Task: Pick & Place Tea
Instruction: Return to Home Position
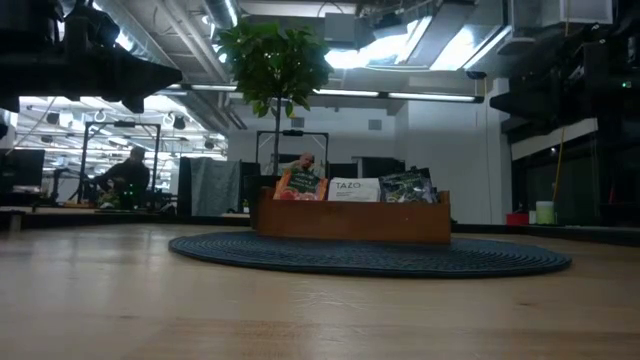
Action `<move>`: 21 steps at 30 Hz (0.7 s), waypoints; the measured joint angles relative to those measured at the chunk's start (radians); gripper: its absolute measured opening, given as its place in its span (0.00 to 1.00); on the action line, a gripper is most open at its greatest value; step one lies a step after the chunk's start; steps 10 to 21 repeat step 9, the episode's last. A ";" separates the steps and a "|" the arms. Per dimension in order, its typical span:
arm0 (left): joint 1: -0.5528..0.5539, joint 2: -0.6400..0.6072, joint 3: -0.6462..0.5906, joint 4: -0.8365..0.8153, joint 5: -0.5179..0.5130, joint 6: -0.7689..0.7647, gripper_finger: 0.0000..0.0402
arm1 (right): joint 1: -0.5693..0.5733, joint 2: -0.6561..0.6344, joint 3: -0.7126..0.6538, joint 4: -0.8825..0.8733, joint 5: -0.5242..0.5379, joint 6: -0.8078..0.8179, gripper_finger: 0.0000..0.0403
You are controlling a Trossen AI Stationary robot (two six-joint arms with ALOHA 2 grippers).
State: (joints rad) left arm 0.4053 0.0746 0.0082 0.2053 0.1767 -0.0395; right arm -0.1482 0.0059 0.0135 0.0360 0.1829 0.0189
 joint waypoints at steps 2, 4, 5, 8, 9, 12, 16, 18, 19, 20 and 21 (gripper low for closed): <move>0.000 0.000 0.000 0.000 0.000 0.000 0.02 | 0.000 0.000 0.000 0.000 0.000 0.002 0.02; 0.000 0.000 0.000 0.000 0.000 0.000 0.02 | 0.000 0.000 0.000 0.000 0.000 0.000 0.02; 0.000 0.000 0.000 0.000 0.000 0.000 0.03 | 0.000 0.000 0.000 0.000 0.000 0.000 0.02; 0.000 0.000 0.000 0.000 0.000 0.000 0.03 | 0.000 0.000 0.000 0.000 0.000 0.002 0.02; 0.000 0.000 0.000 0.000 0.000 0.000 0.03 | 0.000 0.000 0.000 0.000 0.000 0.000 0.02; 0.000 0.000 0.000 0.000 0.000 0.000 0.03 | 0.000 0.000 0.000 0.000 0.000 0.000 0.02; 0.000 0.000 0.000 0.000 0.000 0.000 0.03 | 0.000 0.000 0.000 0.000 0.000 0.000 0.02; 0.000 0.000 0.000 0.000 0.000 0.000 0.03 | 0.000 0.000 0.000 0.000 0.000 0.000 0.02; 0.000 0.000 0.000 0.000 0.000 0.000 0.03 | 0.000 0.000 0.000 0.000 0.000 0.000 0.02; 0.000 0.000 0.000 0.000 0.000 0.000 0.03 | 0.000 0.000 0.000 0.000 0.000 0.000 0.02; 0.000 0.000 0.000 0.000 0.000 0.000 0.03 | 0.000 0.000 0.000 0.000 0.000 0.000 0.02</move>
